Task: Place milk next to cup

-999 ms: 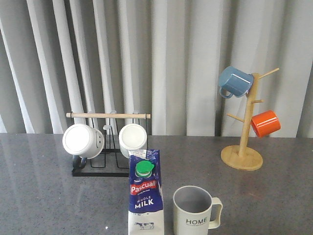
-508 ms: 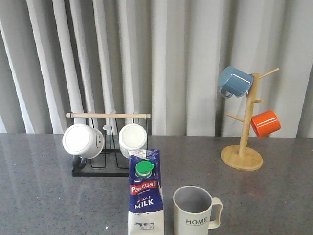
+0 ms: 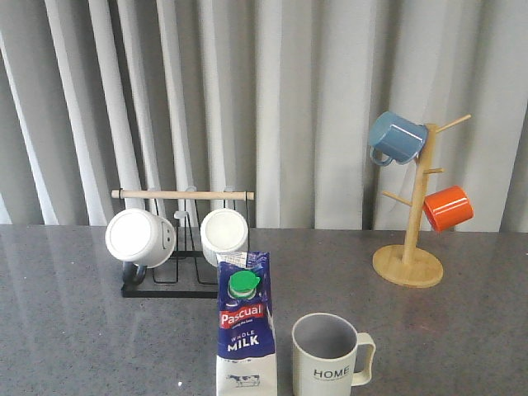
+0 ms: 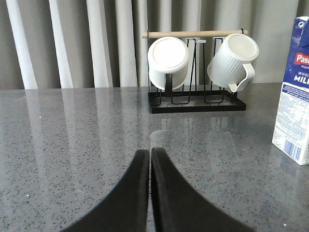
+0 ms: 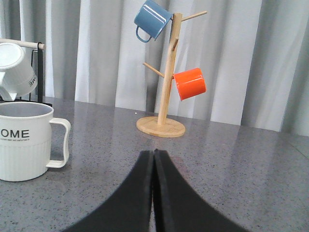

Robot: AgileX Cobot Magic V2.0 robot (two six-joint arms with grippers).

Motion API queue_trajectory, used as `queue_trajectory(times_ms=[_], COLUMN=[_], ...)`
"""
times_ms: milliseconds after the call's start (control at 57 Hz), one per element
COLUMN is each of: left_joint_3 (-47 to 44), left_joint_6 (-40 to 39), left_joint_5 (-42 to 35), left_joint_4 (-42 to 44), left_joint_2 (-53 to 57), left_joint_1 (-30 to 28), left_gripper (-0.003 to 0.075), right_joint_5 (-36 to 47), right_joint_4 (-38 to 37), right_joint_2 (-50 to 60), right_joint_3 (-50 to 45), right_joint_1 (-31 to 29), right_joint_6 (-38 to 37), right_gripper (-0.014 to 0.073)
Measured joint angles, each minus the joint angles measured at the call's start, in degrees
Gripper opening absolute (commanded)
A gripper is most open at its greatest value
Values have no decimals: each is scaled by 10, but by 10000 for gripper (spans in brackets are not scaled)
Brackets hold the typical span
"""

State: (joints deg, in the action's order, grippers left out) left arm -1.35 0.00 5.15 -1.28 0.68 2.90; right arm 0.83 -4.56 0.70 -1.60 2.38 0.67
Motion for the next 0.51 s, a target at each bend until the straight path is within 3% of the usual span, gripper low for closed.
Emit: queue_trajectory(times_ms=[508], left_joint_3=[0], left_joint_6=[0], left_joint_5=[0], left_joint_4=[0], left_joint_2=[0], left_joint_1=[0], left_gripper=[-6], right_joint_5=[1], right_joint_4=[3], right_joint_2=[0], right_joint_3=[0], right_joint_1=[0], right_joint_6=[0], right_gripper=[-7])
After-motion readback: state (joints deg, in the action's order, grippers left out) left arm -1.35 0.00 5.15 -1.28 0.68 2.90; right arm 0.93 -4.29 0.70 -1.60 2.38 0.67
